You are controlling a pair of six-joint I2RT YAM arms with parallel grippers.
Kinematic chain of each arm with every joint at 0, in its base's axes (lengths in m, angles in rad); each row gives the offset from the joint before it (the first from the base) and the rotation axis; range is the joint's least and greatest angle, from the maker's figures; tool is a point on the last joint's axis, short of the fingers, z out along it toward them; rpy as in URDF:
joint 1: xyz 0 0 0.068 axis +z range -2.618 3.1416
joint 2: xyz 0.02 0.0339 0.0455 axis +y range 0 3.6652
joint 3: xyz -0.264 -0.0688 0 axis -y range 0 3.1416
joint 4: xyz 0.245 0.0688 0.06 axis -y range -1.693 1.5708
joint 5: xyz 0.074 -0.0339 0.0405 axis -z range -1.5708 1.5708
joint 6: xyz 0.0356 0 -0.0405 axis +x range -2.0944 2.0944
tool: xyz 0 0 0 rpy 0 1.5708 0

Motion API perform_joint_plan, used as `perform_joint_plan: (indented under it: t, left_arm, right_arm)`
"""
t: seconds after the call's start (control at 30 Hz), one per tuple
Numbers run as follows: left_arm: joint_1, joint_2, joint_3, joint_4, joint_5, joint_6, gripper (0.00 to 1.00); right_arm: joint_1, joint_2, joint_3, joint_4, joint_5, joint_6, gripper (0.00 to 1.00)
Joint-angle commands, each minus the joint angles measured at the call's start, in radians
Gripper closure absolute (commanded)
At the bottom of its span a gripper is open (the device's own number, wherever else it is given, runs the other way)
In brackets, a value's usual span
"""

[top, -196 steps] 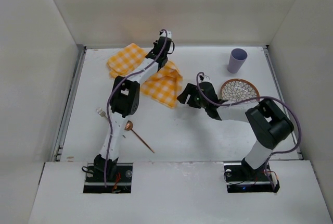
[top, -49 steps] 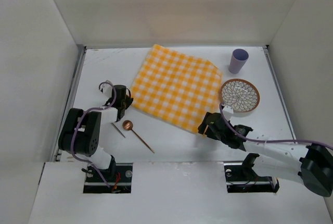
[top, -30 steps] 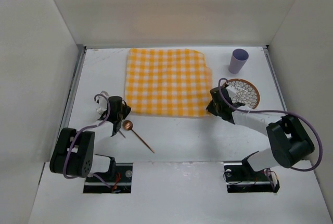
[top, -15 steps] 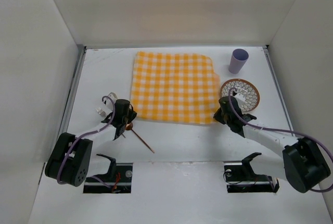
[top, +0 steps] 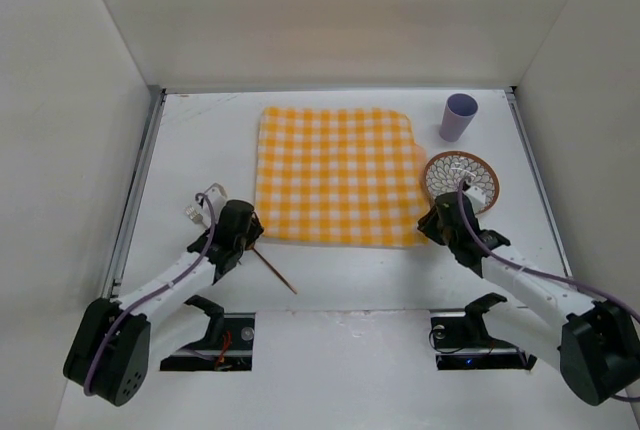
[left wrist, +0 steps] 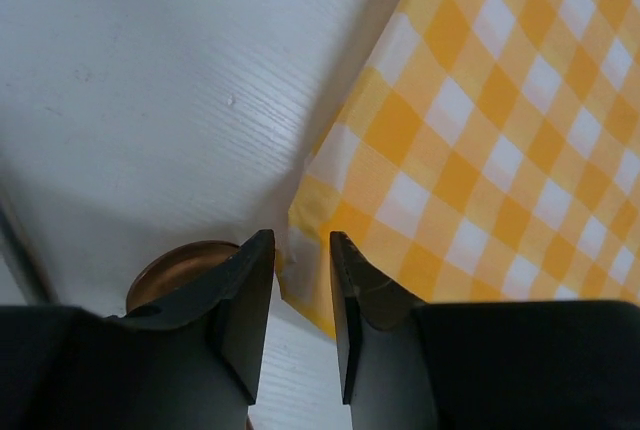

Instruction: Set the dinner table for one person

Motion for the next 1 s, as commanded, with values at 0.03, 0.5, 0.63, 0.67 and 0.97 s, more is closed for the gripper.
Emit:
perform_joint_plan:
  t: [0.03, 0.5, 0.63, 0.67, 0.97]
  left_arm:
    - [-0.012, -0.104, 0.036, -0.106, -0.059, 0.029, 0.71]
    - [-0.139, 0.147, 0.191, 0.093, -0.078, 0.098, 0.68]
    - [-0.141, 0.248, 0.177, 0.135, -0.033, 0.078, 0.69]
    - [-0.141, 0.251, 0.165, 0.135, -0.03, 0.075, 0.69]
    - [-0.176, 0.159, 0.07, 0.065, -0.036, 0.052, 0.73]
  right_arm:
    - [-0.005, -0.067, 0.01, -0.035, 0.028, -0.03, 0.55]
    - [0.303, 0.172, 0.221, 0.127, 0.022, -0.156, 0.78]
    - [0.351, 0.246, 0.231, 0.192, -0.015, -0.146, 0.81]
    - [0.352, 0.258, 0.23, 0.201, -0.022, -0.139, 0.81]
    - [0.348, 0.349, 0.164, 0.213, -0.032, -0.065, 0.81]
